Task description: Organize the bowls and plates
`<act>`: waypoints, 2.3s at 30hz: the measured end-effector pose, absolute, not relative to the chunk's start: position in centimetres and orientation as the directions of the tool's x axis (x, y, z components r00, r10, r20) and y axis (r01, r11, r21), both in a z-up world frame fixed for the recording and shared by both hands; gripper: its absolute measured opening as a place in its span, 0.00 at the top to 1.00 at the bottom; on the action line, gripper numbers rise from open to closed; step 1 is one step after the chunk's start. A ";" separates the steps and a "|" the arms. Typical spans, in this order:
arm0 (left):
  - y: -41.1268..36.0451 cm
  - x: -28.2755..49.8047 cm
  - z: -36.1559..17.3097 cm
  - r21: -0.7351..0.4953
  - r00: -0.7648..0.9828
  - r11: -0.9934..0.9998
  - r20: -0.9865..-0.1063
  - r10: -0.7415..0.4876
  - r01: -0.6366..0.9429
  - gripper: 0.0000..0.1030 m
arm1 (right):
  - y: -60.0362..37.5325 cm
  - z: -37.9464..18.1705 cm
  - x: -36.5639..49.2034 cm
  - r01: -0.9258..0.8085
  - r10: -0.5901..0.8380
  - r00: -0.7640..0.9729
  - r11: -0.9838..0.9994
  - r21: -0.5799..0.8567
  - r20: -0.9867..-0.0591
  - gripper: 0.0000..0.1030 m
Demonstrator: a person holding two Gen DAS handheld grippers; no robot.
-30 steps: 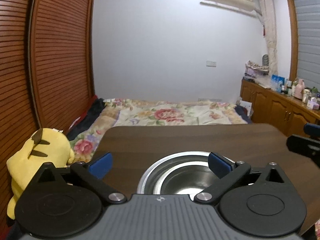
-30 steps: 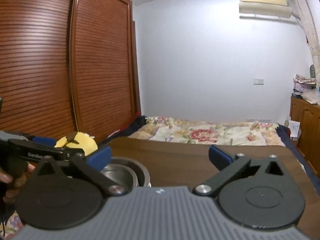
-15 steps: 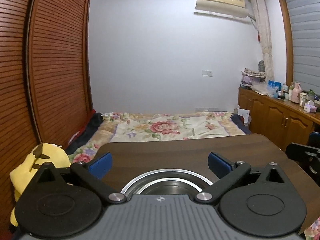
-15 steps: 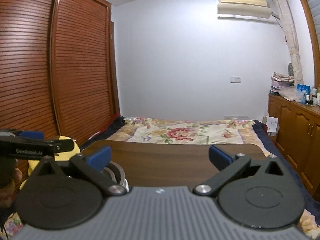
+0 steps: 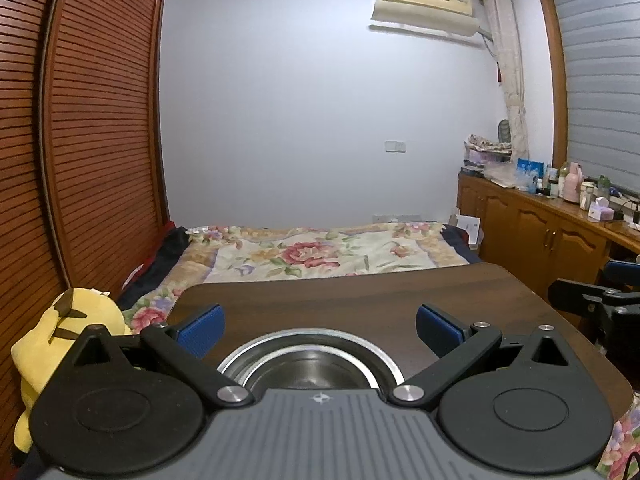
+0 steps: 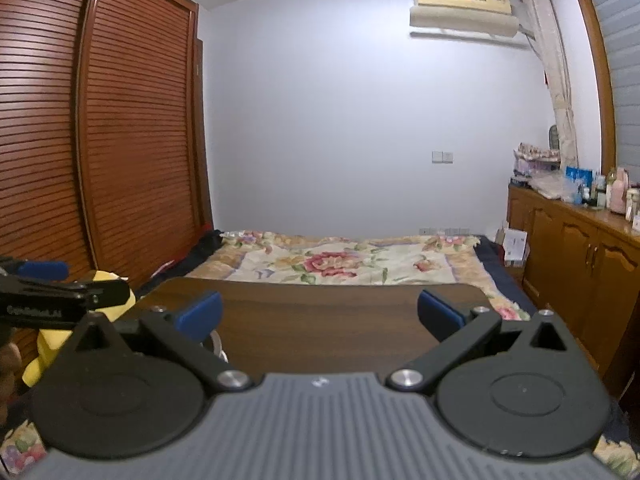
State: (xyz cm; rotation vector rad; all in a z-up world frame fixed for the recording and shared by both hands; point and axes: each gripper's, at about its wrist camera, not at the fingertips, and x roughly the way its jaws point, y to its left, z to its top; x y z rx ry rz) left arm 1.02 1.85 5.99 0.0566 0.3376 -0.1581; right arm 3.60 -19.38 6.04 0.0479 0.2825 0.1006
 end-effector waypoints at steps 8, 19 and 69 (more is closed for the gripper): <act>2.0 0.2 5.6 0.041 0.929 0.988 -0.350 -0.122 0.146 0.00 | -19.4 5.3 2.8 -0.085 0.101 0.950 0.994 0.065 -0.296 0.00; 2.1 -0.3 3.5 0.040 0.919 0.990 -0.379 -0.113 0.138 0.00 | -19.9 4.2 2.3 -0.082 0.104 0.942 0.993 0.082 -0.320 0.00; 2.3 -0.8 -2.1 0.033 0.890 0.995 -0.451 -0.071 0.097 0.00 | -19.7 -1.1 1.5 -0.055 0.089 0.918 0.994 0.096 -0.387 0.00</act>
